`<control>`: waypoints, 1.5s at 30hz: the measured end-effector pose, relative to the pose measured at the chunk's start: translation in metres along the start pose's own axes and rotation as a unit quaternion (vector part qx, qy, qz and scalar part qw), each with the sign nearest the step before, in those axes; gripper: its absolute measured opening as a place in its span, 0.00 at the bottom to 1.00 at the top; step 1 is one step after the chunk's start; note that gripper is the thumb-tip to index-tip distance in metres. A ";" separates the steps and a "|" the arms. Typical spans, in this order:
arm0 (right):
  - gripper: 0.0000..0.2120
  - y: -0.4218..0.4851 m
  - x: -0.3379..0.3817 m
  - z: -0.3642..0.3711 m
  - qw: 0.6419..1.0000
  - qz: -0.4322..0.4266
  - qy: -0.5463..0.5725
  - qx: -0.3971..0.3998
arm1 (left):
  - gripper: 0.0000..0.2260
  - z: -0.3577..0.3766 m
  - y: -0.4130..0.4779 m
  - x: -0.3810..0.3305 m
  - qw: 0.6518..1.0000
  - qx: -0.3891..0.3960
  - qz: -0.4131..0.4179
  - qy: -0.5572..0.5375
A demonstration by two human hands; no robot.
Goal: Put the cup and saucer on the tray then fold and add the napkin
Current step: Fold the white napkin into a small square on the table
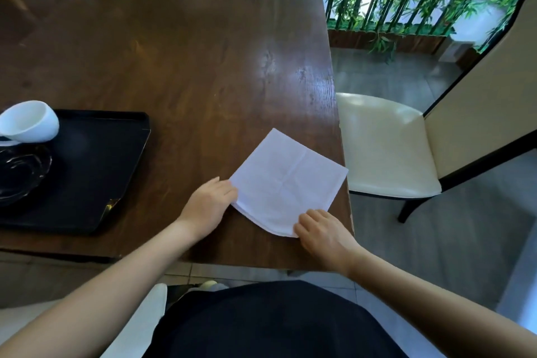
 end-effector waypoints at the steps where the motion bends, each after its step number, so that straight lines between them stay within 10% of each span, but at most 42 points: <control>1: 0.11 0.009 0.007 0.001 1.000 0.001 -0.005 0.007 | 0.10 -0.001 0.005 0.002 1.000 0.012 -0.015 -0.007; 8: 0.07 0.058 0.052 0.012 0.982 0.103 0.155 0.012 | 0.21 -0.007 -0.014 -0.018 0.984 0.076 0.034 -0.157; 15: 0.16 0.057 0.039 0.008 0.946 0.128 0.298 0.027 | 0.04 0.002 -0.033 -0.026 0.982 0.037 -0.063 -0.175; 25: 0.08 0.015 -0.031 -0.007 0.982 0.141 0.117 0.052 | 0.08 -0.001 -0.028 -0.005 0.939 0.035 -0.193 -0.284; 33: 0.08 0.027 -0.052 -0.018 0.957 0.190 0.217 0.013 | 0.04 -0.006 -0.024 -0.001 0.934 0.045 -0.184 -0.301; 45: 0.10 0.091 -0.098 -0.022 0.832 0.347 0.423 -0.088 | 0.09 0.002 0.020 0.040 0.813 -0.030 -0.395 -0.426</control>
Point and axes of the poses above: each hand's wrist, its own y-axis towards the middle knuckle, its own z-axis out of the palm, x = y × z, the point moved 1 cm from there along y, towards the middle knuckle, and after that the axes turned 8 degrees about y, right-handed, at the moved point
